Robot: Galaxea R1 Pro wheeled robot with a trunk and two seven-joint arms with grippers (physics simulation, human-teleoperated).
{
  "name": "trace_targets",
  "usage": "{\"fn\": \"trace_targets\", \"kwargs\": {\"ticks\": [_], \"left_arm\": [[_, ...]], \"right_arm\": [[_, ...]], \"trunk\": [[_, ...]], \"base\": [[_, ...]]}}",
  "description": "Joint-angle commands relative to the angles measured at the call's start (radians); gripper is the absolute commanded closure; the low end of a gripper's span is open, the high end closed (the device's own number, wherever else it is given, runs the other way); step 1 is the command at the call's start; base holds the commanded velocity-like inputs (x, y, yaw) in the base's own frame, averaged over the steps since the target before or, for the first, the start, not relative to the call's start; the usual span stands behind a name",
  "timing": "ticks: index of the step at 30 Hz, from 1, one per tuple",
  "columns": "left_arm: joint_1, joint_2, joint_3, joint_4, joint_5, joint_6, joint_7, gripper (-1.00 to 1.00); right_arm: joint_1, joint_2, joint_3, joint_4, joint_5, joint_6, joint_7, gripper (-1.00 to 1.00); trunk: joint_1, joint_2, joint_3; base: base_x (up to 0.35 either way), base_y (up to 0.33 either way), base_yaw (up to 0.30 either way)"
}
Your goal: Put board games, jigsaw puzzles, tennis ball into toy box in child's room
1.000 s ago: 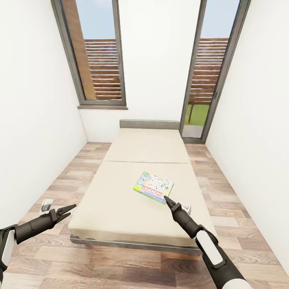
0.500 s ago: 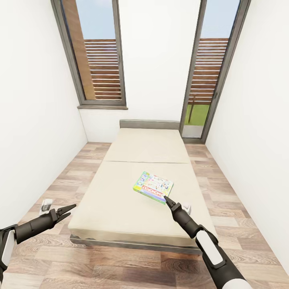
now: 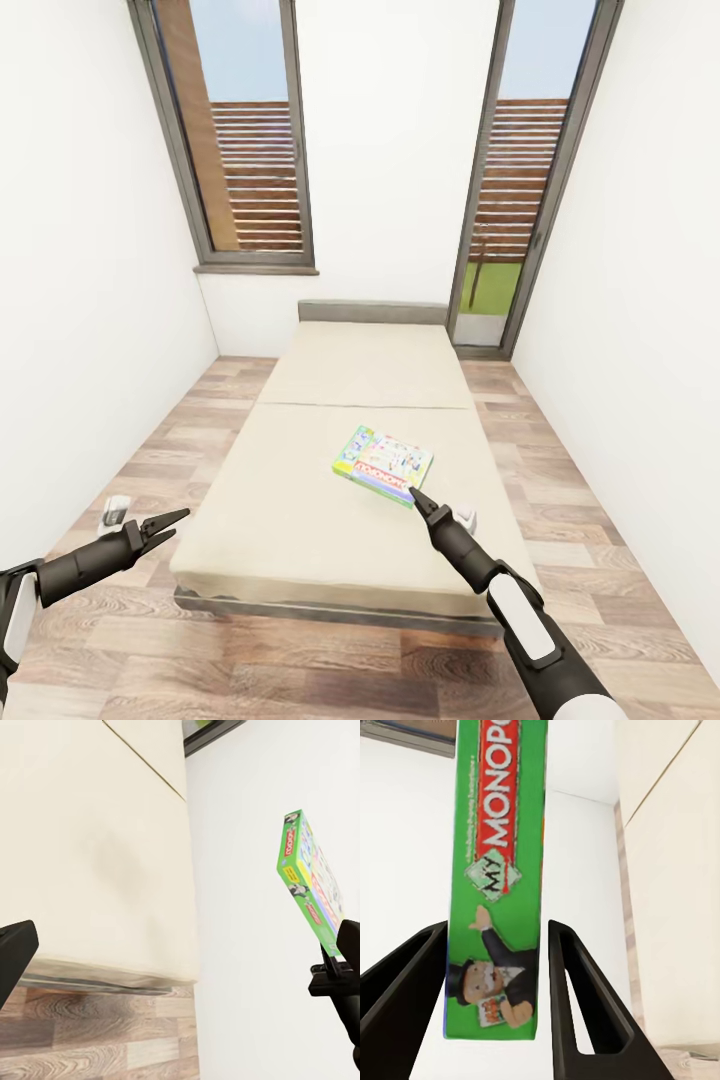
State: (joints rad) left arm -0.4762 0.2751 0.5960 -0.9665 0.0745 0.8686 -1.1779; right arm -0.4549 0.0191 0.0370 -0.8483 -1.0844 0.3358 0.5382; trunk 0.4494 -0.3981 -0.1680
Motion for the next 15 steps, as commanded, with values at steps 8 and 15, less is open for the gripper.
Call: {"fn": "trace_targets", "kwargs": {"ticks": [8, 15], "left_arm": [[-0.001, 0.000, 0.001, 0.000, 0.002, 0.007, -0.002, -1.00], [-0.001, -0.002, 0.001, 0.000, 0.002, 0.006, -0.002, -1.00]], "right_arm": [[-0.001, -0.001, 0.001, 0.000, -0.011, -0.027, 0.002, 1.00], [-0.001, 0.000, 0.001, 0.000, -0.011, -0.029, 0.002, 1.00]], "trunk": [[0.001, -0.002, 0.011], [0.001, -0.002, 0.022]], "base": [[-0.101, 0.000, 0.000], [-0.081, 0.000, 0.000]]}}
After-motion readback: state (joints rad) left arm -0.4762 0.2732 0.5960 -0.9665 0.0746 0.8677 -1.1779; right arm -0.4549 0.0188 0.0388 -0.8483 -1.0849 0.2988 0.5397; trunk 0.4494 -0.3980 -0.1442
